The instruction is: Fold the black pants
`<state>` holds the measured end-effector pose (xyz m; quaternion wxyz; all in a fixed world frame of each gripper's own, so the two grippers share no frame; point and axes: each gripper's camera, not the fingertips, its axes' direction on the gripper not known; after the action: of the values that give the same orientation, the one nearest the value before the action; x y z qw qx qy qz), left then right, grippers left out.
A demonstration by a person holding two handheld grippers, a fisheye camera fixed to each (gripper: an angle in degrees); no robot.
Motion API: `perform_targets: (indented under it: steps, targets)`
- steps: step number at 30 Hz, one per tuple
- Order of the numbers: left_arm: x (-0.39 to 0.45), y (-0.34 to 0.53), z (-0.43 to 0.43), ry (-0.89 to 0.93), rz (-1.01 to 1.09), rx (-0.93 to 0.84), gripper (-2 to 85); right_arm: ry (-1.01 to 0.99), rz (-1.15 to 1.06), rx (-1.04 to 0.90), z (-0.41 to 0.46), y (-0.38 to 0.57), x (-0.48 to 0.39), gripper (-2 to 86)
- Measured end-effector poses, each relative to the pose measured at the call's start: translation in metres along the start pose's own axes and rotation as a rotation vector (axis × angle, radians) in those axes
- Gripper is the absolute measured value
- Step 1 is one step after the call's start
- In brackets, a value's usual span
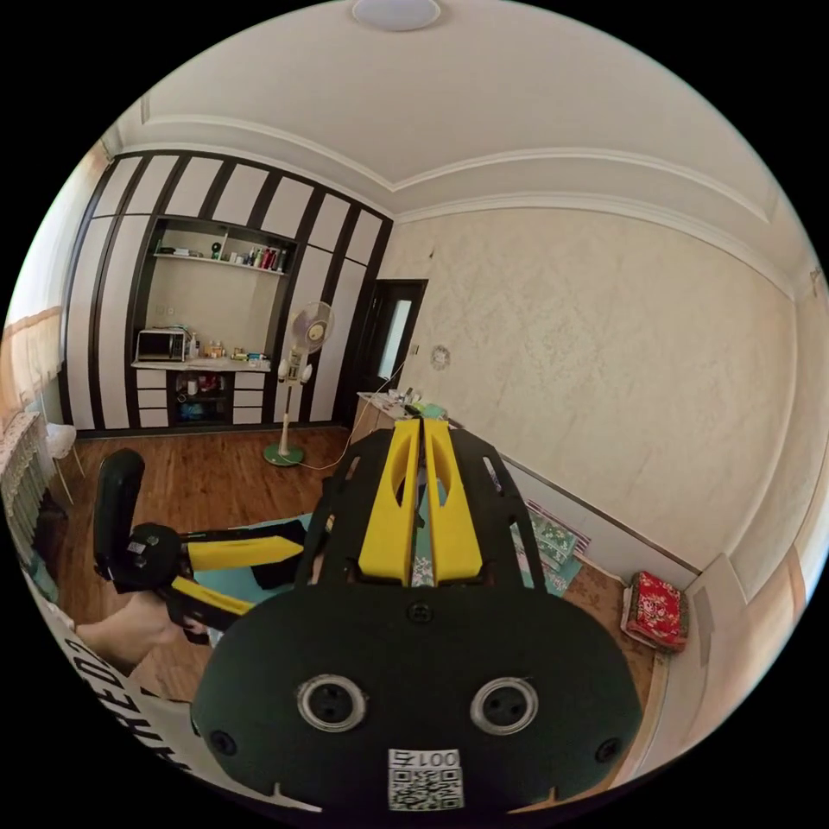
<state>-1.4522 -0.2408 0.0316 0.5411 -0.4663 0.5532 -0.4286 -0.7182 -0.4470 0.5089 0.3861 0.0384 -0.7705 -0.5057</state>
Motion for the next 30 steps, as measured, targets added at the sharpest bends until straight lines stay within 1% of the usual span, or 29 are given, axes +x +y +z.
perform_targets:
  steps: [2,5,8,10,13,16,20,23,26,29,30]
  targets:
    - [0.018,0.007,0.015,-0.035,0.014,-0.009,18.7,0.013,-0.009,0.003,0.002,0.002,-0.001,0.4]
    - [0.043,0.01,0.036,-0.016,0.041,-0.003,16.5,0.063,-0.028,0.022,0.005,0.004,-0.003,0.4]
    - [0.061,0.006,0.046,-0.114,0.088,0.005,13.4,0.094,-0.052,0.043,0.006,0.005,-0.001,0.3]
    - [0.059,-0.003,0.052,-0.197,0.05,0.005,12.1,0.098,-0.055,0.063,0.006,0.006,0.005,0.3]
    - [0.048,-0.014,0.061,-0.228,-0.015,-0.024,9.7,0.087,-0.036,0.095,0.006,0.007,0.016,0.3]
    - [0.038,-0.022,0.061,-0.318,-0.045,-0.015,1.3,0.088,-0.045,0.126,0.006,0.008,0.027,0.3]
    - [0.024,-0.027,0.042,-0.349,-0.066,-0.021,-0.6,0.093,-0.034,0.137,0.007,0.015,0.056,0.3]
    - [0.006,-0.029,0.01,-0.326,-0.096,0.005,-0.8,0.054,0.011,0.119,0.012,0.027,0.097,0.4]
    - [-0.006,-0.035,-0.033,-0.366,-0.072,0.031,-0.8,-0.014,-0.025,0.103,0.016,0.049,0.136,0.3]
    - [-0.008,-0.047,-0.07,-0.472,0.04,-0.05,-0.9,-0.212,-0.065,0.043,0.02,0.081,0.17,0.2]
    - [-0.006,-0.051,-0.078,-0.529,0.103,-0.111,-0.9,-0.311,-0.064,0.007,0.021,0.095,0.182,0.2]
